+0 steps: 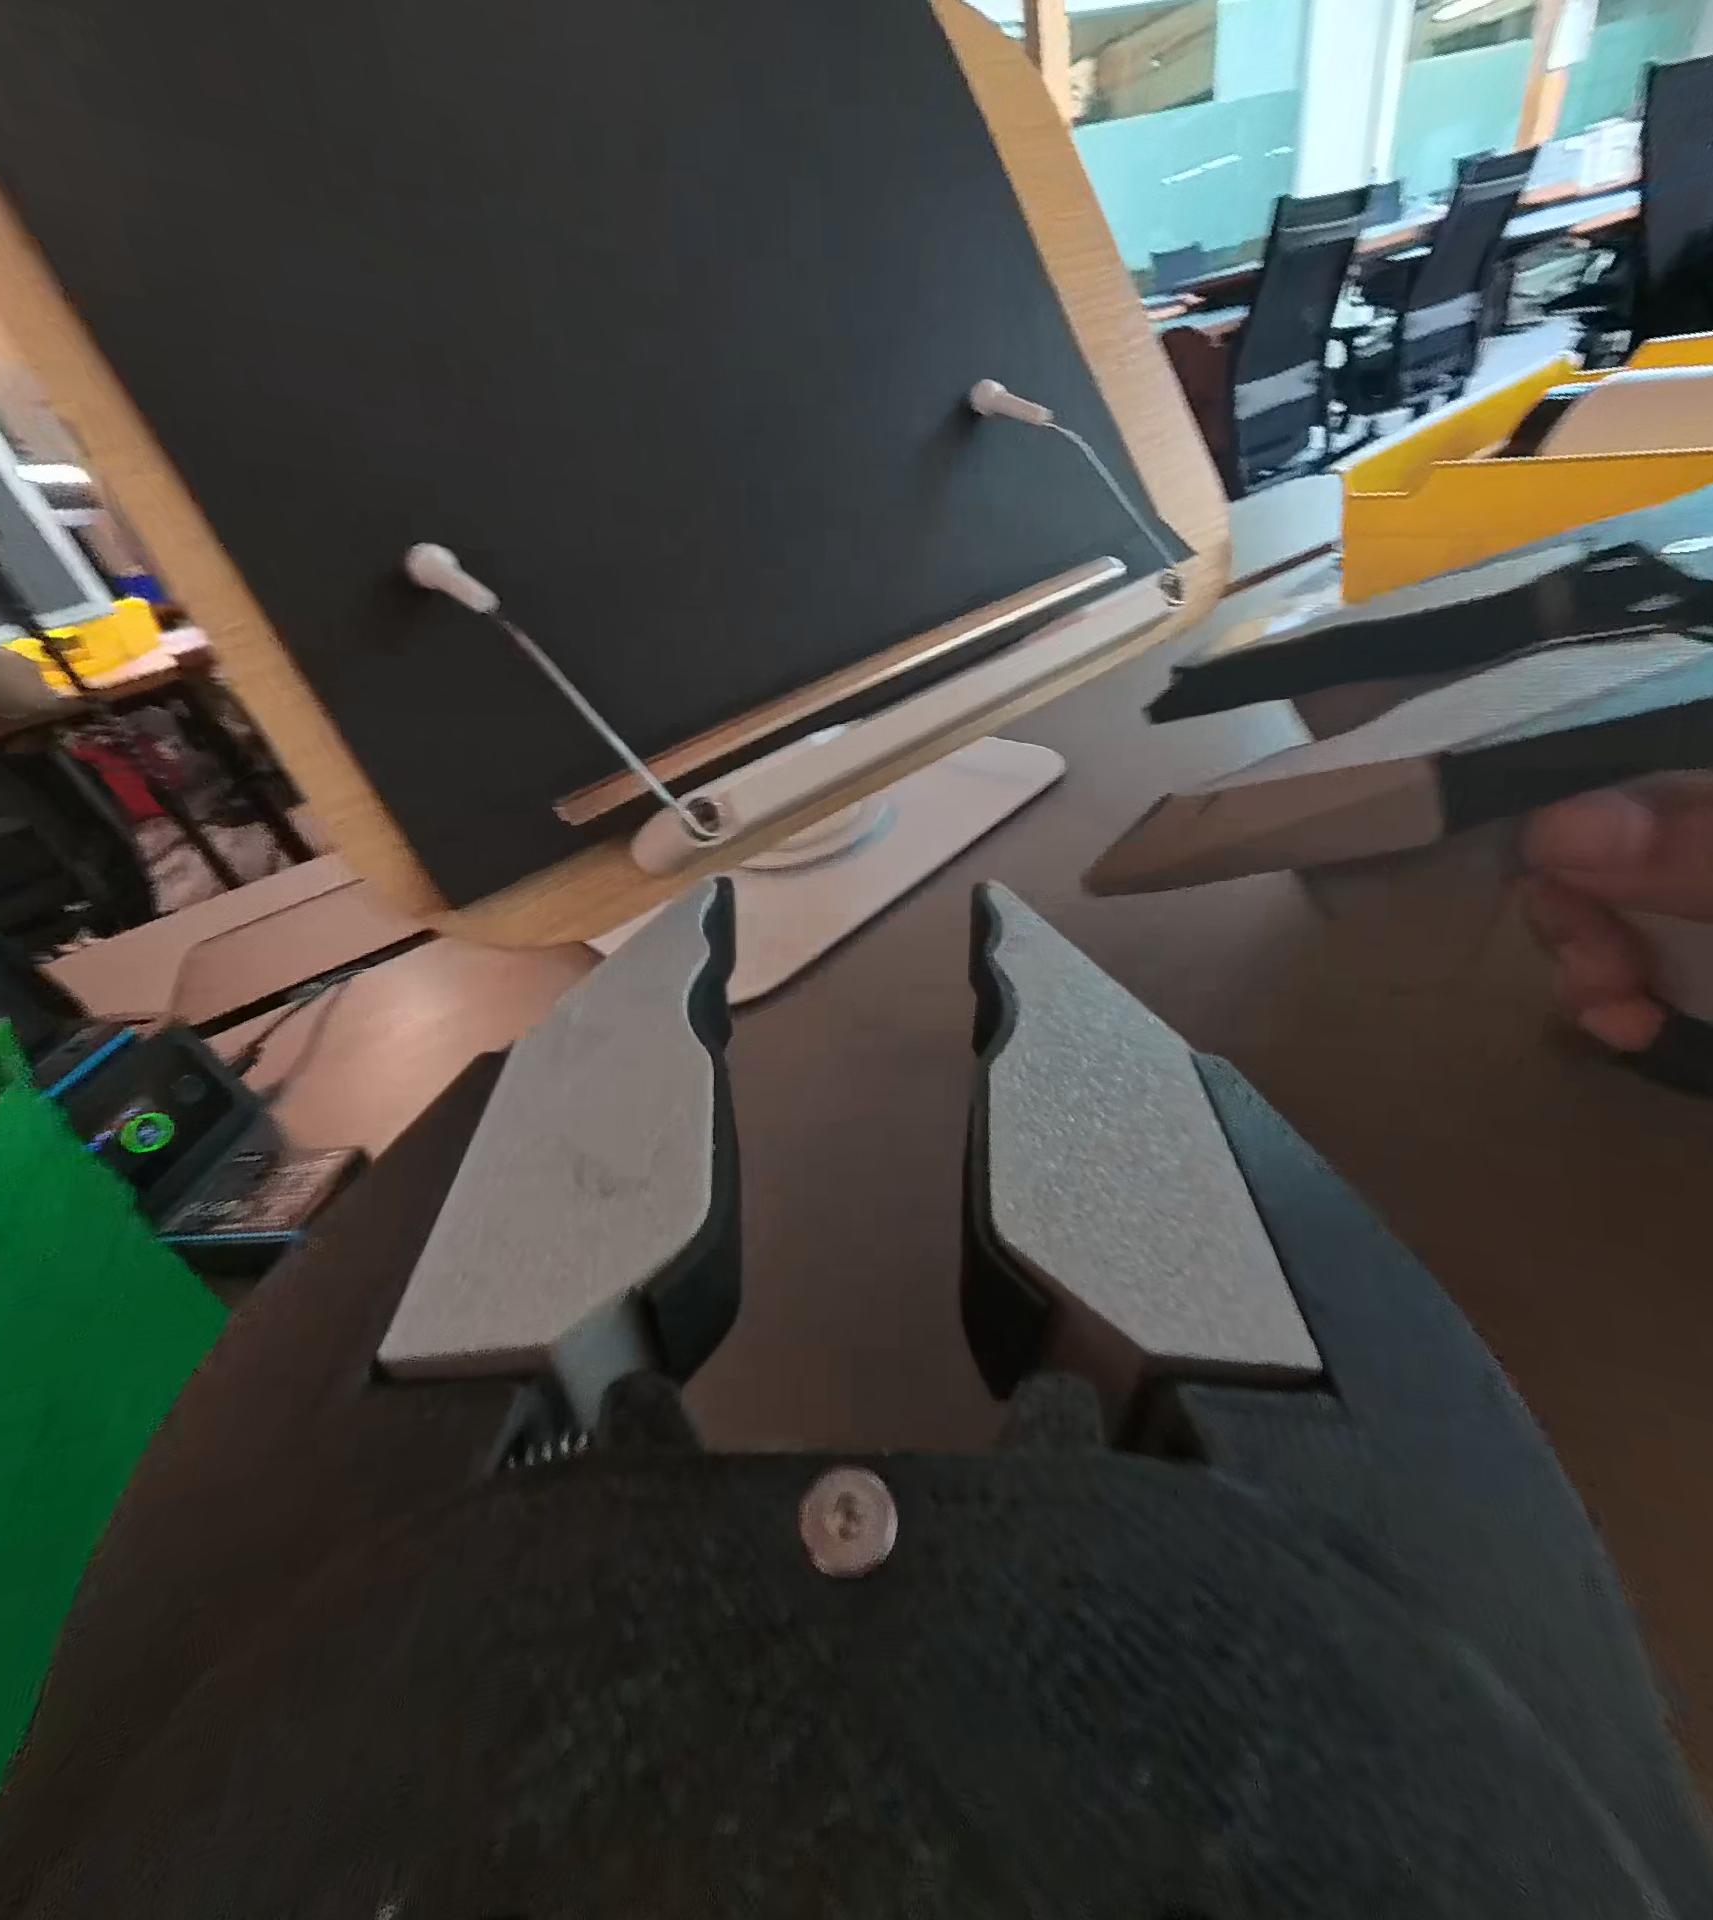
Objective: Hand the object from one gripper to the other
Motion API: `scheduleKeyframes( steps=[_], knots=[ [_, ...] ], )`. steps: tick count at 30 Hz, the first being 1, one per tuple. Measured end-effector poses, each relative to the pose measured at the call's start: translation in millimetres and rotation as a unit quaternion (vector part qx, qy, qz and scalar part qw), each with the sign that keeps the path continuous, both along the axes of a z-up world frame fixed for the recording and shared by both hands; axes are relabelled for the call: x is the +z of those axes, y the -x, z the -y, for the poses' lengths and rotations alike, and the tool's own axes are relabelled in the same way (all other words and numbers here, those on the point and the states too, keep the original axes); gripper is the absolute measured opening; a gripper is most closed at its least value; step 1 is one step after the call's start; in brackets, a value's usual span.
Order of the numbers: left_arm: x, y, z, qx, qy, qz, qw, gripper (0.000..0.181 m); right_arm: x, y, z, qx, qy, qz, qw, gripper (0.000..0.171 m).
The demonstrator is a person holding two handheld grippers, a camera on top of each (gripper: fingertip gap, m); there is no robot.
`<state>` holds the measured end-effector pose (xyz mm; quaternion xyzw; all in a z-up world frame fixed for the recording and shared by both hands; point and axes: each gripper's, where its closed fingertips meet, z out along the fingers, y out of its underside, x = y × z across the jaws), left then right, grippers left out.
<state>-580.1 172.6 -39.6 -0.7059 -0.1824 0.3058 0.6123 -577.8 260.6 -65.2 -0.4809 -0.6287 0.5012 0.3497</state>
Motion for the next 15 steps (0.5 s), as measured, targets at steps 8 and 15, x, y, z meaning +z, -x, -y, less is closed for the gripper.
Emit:
scheduleKeyframes(
  steps=[8,15],
  knots=[
    [17,-10,8,0.003,-0.032,-0.012,0.999,0.043,6,-19,20,0.03,-0.017,-0.027,0.999,0.103],
    [25,-22,4,0.004,-0.027,-0.033,0.999,0.043,2,-25,28,0.048,-0.005,-0.01,0.999,0.103]
  ],
)
